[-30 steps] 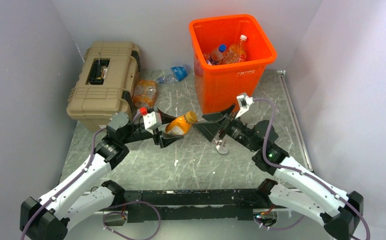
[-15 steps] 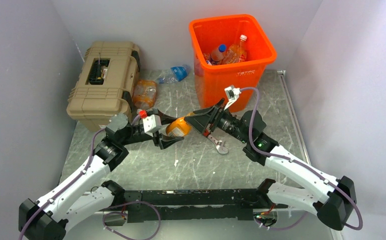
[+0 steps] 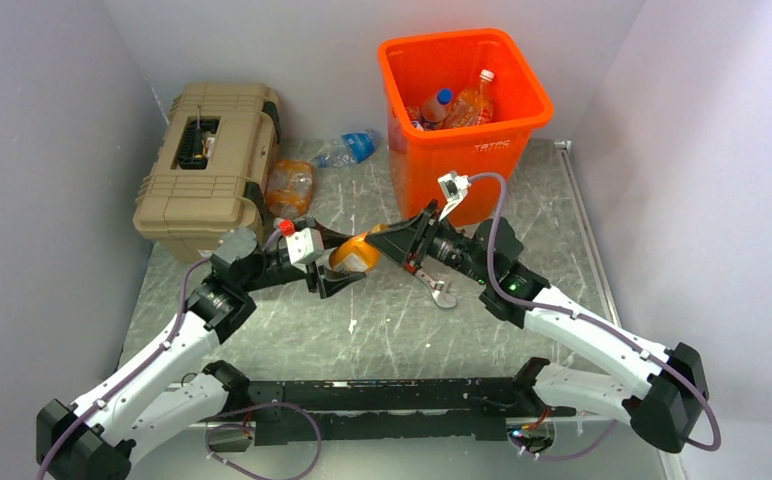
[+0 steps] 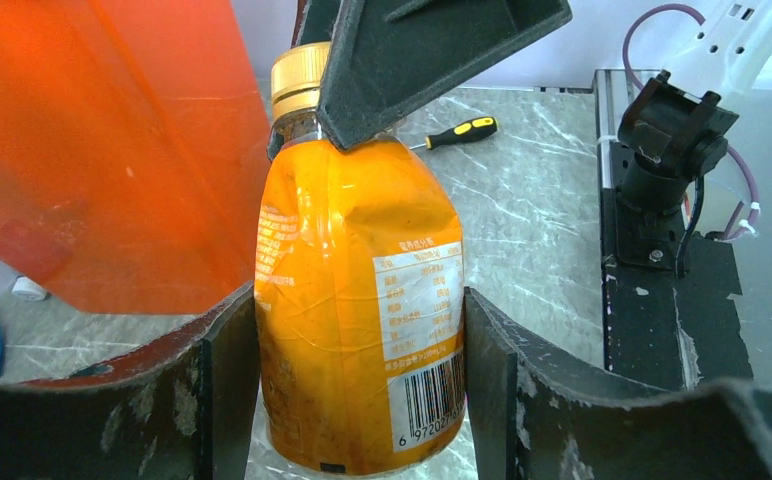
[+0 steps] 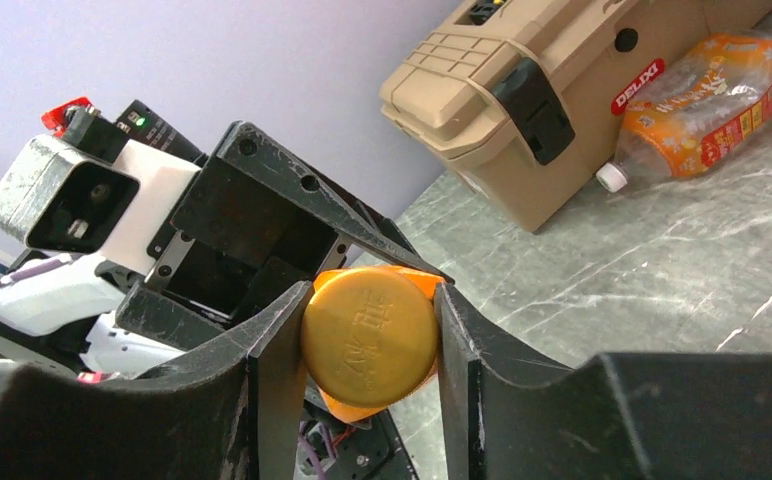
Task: Put the plastic bottles in the bin
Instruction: Place the plastic bottle in the trash bin, then move the trash bin to the center of the board.
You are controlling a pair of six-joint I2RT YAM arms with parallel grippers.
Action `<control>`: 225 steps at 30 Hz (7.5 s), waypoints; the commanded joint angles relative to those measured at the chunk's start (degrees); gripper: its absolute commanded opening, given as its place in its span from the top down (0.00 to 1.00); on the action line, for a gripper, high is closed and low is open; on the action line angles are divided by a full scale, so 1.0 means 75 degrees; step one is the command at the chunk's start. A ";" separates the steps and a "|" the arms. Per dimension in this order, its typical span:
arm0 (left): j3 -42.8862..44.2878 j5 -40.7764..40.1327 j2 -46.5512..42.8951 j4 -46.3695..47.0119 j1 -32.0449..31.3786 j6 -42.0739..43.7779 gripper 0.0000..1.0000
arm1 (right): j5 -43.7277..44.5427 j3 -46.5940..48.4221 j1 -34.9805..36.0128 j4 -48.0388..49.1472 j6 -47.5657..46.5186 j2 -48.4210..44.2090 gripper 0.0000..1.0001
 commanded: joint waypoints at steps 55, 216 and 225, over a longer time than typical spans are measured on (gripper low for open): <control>0.0499 -0.2387 -0.0463 -0.0414 -0.0227 0.0267 0.01 | 0.6368 0.4819 0.0238 -0.1100 -0.5748 0.0298 1.00; 0.6773 -0.5071 0.5633 -0.1829 0.1459 -0.6372 0.23 | 0.5060 -0.2390 0.0178 -0.3875 -0.1623 -0.4778 0.04; 0.7320 -0.4646 0.7606 -0.0991 0.1448 -0.6330 0.33 | 0.4247 -0.2519 0.0179 -0.3666 -0.1438 -0.4457 0.05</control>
